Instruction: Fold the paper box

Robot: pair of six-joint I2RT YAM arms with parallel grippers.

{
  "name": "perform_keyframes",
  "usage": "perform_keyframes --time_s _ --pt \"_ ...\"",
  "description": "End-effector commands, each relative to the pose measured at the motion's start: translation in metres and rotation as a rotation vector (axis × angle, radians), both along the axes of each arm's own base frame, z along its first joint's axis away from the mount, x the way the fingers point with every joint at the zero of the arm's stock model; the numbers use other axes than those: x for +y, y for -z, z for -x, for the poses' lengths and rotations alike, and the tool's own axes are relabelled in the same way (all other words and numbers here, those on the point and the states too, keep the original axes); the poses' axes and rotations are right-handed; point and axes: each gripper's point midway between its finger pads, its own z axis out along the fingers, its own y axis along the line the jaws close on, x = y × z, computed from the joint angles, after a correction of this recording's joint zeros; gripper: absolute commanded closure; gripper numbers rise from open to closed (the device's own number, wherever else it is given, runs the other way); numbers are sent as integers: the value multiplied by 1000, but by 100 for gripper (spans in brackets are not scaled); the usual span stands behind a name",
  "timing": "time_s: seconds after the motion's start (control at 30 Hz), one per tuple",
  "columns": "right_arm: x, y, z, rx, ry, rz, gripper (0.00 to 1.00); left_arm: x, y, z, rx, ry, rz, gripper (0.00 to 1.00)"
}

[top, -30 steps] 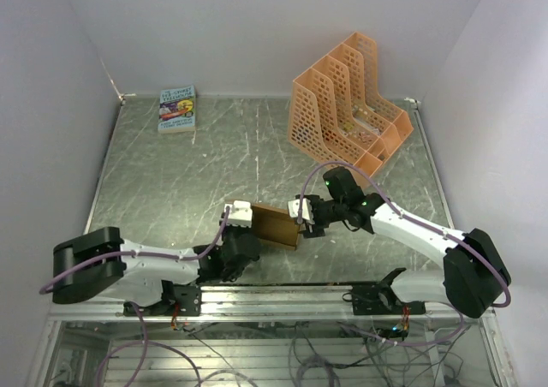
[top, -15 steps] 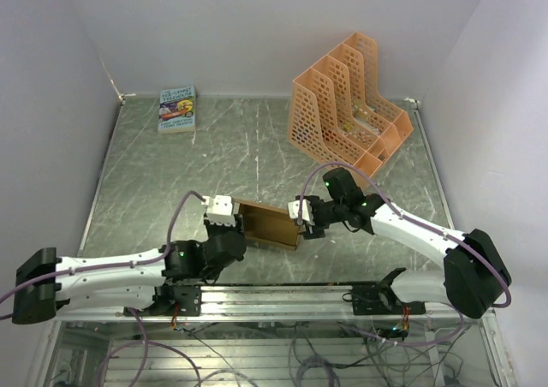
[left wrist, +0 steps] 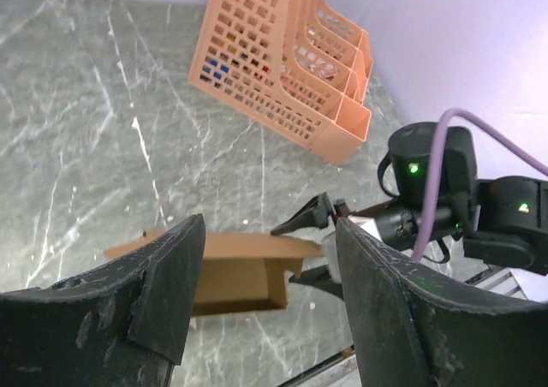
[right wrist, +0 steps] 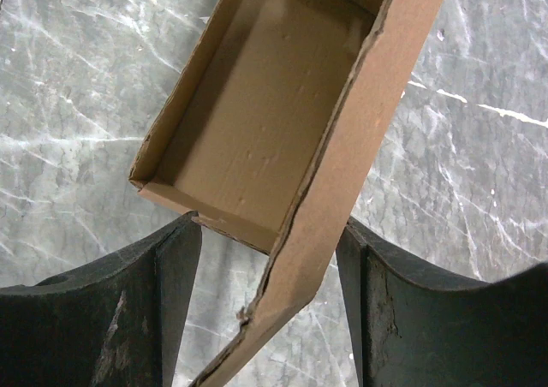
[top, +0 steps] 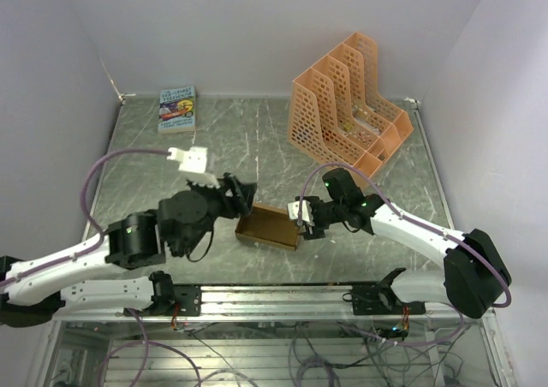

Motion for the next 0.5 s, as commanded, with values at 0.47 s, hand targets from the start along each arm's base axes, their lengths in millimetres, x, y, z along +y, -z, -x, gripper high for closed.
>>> perform_keyframes --time_s 0.47 --pt "1 6 7 11 -20 12 36 -75 114 -52 391 300 -371 54"
